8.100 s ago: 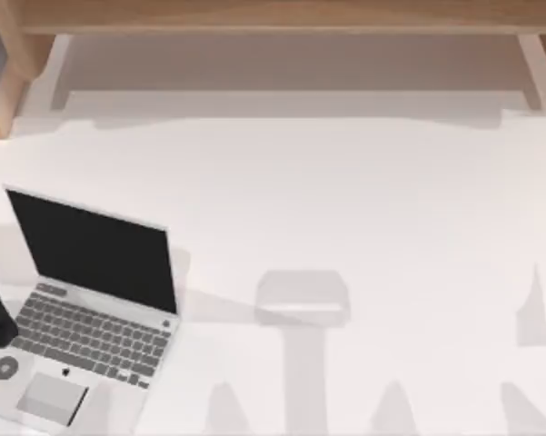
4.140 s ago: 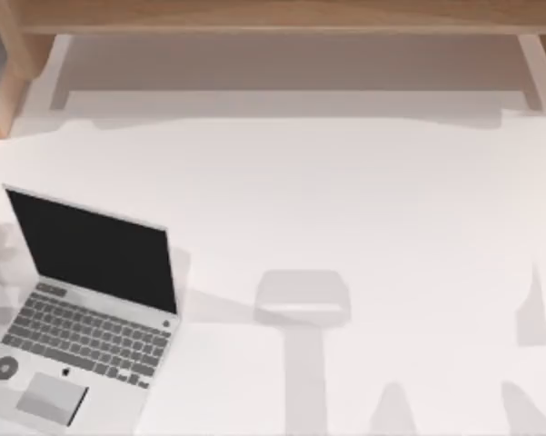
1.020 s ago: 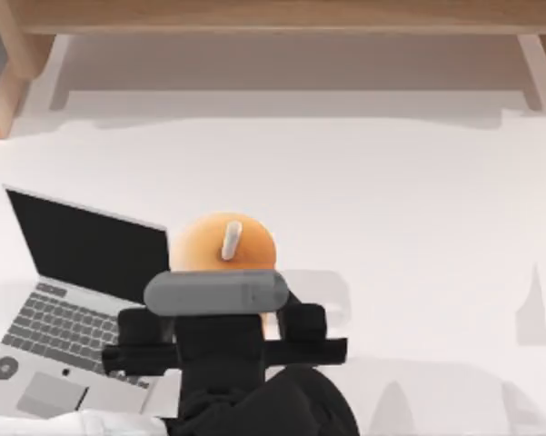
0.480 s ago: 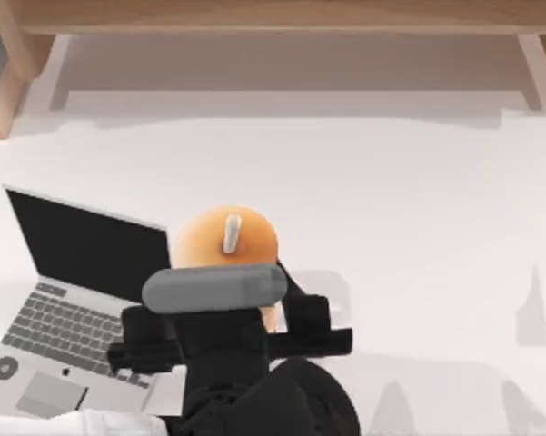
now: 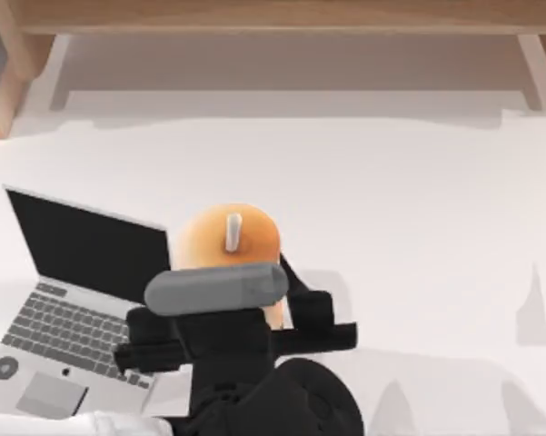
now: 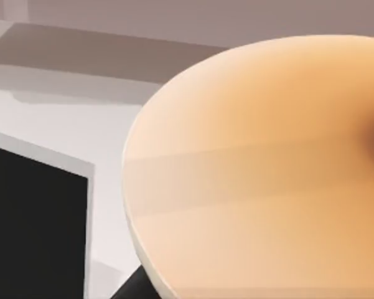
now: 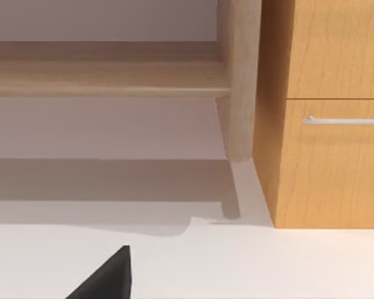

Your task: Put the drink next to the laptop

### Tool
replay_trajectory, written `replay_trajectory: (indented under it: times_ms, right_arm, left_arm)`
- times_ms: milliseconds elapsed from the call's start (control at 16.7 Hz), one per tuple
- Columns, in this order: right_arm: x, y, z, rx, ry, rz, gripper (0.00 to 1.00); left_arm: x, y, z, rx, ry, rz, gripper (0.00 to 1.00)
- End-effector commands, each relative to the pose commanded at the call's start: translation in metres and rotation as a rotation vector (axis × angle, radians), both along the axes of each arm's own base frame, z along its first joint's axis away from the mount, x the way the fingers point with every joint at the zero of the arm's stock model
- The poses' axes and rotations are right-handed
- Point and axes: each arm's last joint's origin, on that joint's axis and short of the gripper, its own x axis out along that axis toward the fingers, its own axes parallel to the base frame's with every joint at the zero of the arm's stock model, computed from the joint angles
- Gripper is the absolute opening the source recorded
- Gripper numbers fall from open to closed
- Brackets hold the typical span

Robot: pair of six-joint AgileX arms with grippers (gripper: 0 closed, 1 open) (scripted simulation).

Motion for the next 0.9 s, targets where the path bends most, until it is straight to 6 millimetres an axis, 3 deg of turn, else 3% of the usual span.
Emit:
replay_trajectory:
  times_ms: [360,660,900]
  right_arm:
    - [0.000,0.000,0.000,0.000,0.000,0.000,1.00]
    - [0.000,0.000,0.000,0.000,0.000,0.000,1.00]
    - [0.000,0.000,0.000,0.000,0.000,0.000,1.00]
  left_arm:
    - [-0.004,0.005,-0.026,0.087,0.040,-0.024,0.00]
    - [-0.005,0.006,-0.029,0.098,0.045,-0.027,0.00]
    - [-0.005,0.006,-0.029,0.098,0.045,-0.027,0.30]
